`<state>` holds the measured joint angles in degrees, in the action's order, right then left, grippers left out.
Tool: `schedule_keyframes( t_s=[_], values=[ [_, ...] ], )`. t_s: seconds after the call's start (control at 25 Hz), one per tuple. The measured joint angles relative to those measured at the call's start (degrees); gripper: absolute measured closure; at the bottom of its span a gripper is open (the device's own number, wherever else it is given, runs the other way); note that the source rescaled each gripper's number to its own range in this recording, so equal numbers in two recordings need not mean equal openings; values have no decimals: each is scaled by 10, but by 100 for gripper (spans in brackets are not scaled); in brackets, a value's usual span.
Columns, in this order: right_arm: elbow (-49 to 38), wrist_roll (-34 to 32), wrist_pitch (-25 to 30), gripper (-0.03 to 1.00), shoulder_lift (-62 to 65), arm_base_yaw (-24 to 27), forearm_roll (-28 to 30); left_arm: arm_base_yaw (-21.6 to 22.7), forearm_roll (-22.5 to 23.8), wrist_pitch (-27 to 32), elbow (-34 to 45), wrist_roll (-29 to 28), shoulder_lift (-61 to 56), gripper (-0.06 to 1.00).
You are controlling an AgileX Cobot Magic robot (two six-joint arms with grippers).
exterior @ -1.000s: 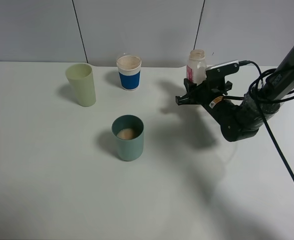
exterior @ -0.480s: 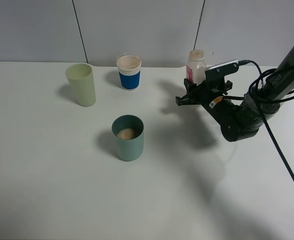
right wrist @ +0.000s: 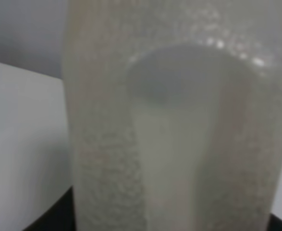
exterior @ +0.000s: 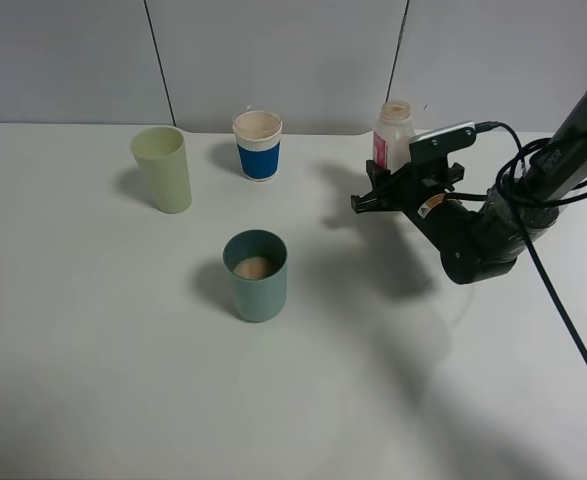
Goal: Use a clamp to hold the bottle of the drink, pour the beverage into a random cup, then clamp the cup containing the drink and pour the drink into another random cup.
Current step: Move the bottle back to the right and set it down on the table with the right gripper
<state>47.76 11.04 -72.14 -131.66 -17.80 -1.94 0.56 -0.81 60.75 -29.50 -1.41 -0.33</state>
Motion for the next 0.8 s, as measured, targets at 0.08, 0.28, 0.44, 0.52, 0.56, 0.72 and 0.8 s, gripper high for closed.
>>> schedule_keyframes(
  t_s=[0.08, 0.28, 0.44, 0.52, 0.56, 0.72, 0.8],
  values=[
    [0, 0, 5, 83, -2, 0, -1, 0, 0, 0, 0, 0, 0, -6],
    [-1, 0, 20, 75, -10, 0, -2, 0, 0, 0, 0, 0, 0, -6],
    [-1, 0, 20, 72, -10, 0, -2, 0, 0, 0, 0, 0, 0, -6],
    [-1, 0, 20, 68, -10, 0, -2, 0, 0, 0, 0, 0, 0, -6],
    [-1, 0, 20, 64, -10, 0, -2, 0, 0, 0, 0, 0, 0, -6],
    [-1, 0, 20, 42, -10, 0, -2, 0, 0, 0, 0, 0, 0, -6],
    [-1, 0, 20, 34, -10, 0, -2, 0, 0, 0, 0, 0, 0, -6]
  ],
)
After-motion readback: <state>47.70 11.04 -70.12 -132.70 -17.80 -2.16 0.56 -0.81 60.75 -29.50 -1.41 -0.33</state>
